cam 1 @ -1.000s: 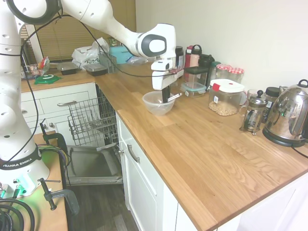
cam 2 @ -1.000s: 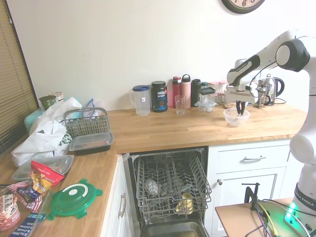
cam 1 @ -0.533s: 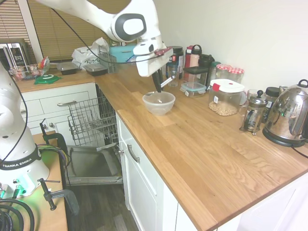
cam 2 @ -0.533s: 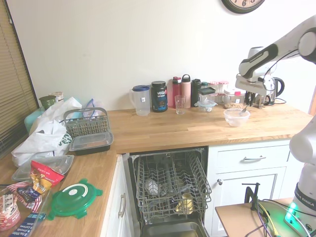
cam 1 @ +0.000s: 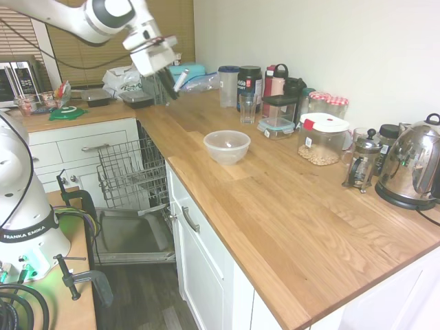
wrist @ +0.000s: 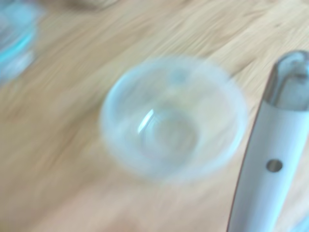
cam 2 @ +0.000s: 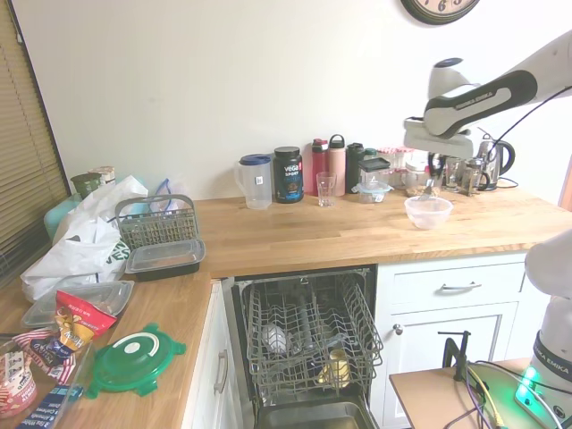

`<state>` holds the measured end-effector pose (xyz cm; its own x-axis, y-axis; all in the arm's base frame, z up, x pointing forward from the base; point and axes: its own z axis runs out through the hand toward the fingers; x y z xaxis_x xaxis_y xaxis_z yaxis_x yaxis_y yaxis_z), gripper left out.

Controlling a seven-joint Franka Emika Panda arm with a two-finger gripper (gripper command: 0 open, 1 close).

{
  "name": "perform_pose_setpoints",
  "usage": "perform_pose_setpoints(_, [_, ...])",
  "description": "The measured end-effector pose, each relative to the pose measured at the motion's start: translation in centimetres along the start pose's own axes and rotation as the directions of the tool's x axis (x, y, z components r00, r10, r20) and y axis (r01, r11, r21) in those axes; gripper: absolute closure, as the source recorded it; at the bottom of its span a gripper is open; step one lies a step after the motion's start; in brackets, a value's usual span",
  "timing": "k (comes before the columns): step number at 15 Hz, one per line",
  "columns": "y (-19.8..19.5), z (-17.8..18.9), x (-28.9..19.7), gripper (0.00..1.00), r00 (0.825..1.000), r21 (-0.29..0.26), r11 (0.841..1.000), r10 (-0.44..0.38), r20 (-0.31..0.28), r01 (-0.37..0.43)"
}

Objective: Put the fork in the dishwasher

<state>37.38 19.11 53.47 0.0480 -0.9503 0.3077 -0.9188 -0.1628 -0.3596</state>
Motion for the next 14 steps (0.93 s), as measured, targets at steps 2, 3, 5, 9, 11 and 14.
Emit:
perform_pose_setpoints(2, [3.3, -3.8, -7.3, 1.0, 0.992, 0.033, 0.995, -0.095, -0.081, 0.098])
perform_pose_setpoints(3, [4.9, -5.4, -10.6, 1.0, 0.982, 0.044, 0.988, -0.144, -0.118, 0.15])
perform_pose_setpoints(5, [6.7, -6.9, -16.3, 1.0, 0.959, 0.041, 0.97, -0.23, -0.167, 0.24])
perform_pose_setpoints(9, [6.1, -2.2, -23.4, 1.0, 0.892, -0.079, 0.911, -0.412, -0.187, 0.405])
perform_pose_setpoints(11, [8.1, 0.1, -25.6, 1.0, 0.843, -0.136, 0.875, -0.484, -0.236, 0.464])
perform_pose_setpoints(14, [11.4, 2.6, -27.1, 1.0, 0.774, -0.204, 0.831, -0.556, -0.302, 0.518])
